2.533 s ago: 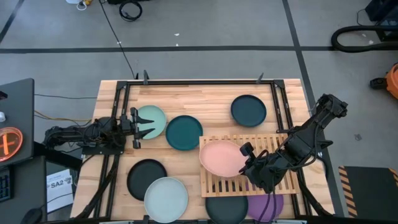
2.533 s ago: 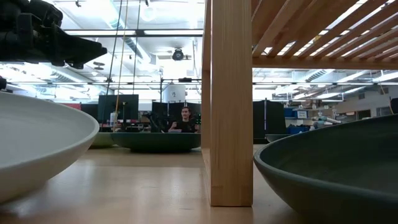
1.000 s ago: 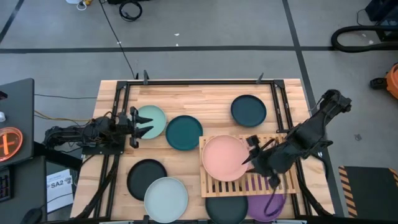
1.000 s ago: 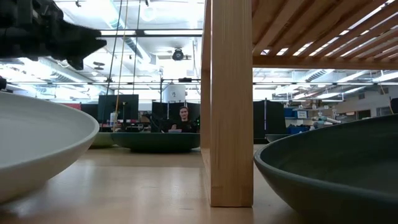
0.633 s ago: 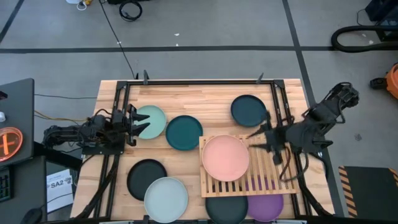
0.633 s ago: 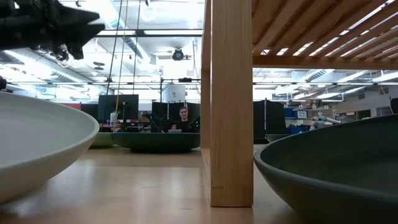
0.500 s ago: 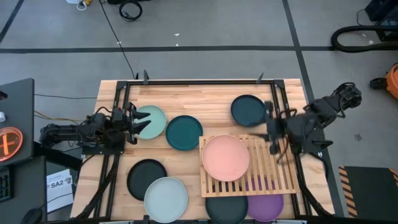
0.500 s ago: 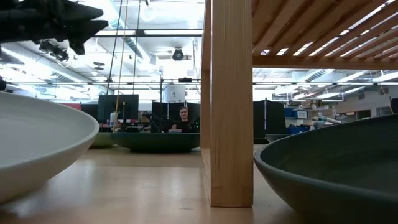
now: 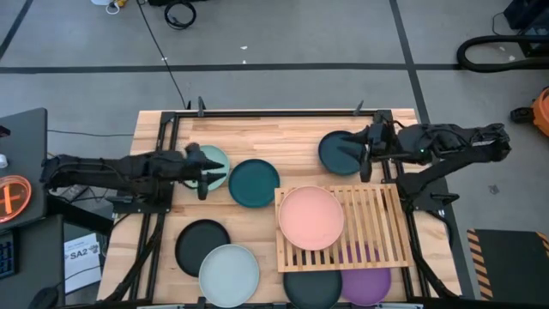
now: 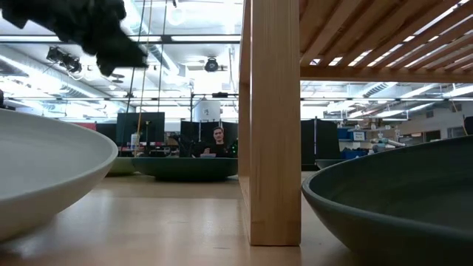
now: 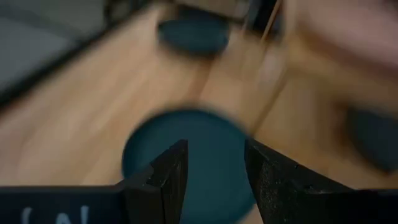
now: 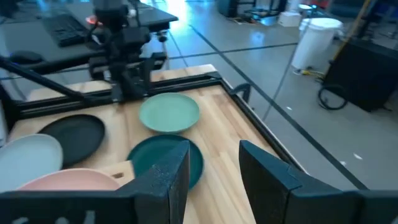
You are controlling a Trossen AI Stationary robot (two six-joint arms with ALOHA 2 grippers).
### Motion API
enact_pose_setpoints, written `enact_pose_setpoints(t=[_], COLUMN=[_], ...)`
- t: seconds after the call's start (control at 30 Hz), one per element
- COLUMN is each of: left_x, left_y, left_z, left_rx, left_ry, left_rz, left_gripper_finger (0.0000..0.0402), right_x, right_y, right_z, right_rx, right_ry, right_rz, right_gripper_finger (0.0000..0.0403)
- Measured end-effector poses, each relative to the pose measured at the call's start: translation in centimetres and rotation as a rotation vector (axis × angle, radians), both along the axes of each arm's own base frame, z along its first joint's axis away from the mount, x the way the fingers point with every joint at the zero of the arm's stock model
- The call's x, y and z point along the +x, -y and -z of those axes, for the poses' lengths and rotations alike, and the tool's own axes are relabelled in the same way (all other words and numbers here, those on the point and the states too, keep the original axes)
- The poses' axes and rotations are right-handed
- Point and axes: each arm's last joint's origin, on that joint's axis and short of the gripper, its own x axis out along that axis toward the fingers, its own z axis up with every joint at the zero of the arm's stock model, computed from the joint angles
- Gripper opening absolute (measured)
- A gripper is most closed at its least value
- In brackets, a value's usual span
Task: Place and stack plates onto a shelf
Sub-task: Put the light green plate on the shelf
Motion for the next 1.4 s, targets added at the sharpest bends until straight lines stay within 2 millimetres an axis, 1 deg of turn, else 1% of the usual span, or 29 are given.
enact_pose_setpoints(t=[0.13,0.3,0.47,0.9,1.27,1.4], left_x=[0.6,1.1,1.2,2.5,3.5,3.6], left_y=[0.1,0.2,0.2,0.1,0.1,0.1], left_z=[1.4,3.1,4.5,7.3,10.0,10.6], left_rx=[-0.052,-0.118,-0.137,-0.123,-0.122,-0.12], left_ry=[-0.222,-0.378,-0.514,-0.706,-0.865,-0.897], left_rz=[-0.005,-0.005,-0.03,-0.056,-0.066,-0.069], left_gripper_finger=[0.0165,0.0165,0.0165,0.0165,0.0164,0.015], right_x=[0.6,1.4,2.3,3.4,3.5,3.5], right_y=[0.4,0.5,0.7,1.1,1.1,1.1], right_z=[0.3,0.7,1.3,2.1,2.1,2.2], right_rx=[0.011,0.036,0.041,0.043,0.043,0.042], right_ry=[-0.023,-0.055,-0.096,-0.148,-0.156,-0.164], right_rz=[-0.003,-0.045,-0.048,-0.025,-0.024,-0.024], right_gripper_finger=[0.0145,0.0144,0.0145,0.0146,0.0146,0.0146])
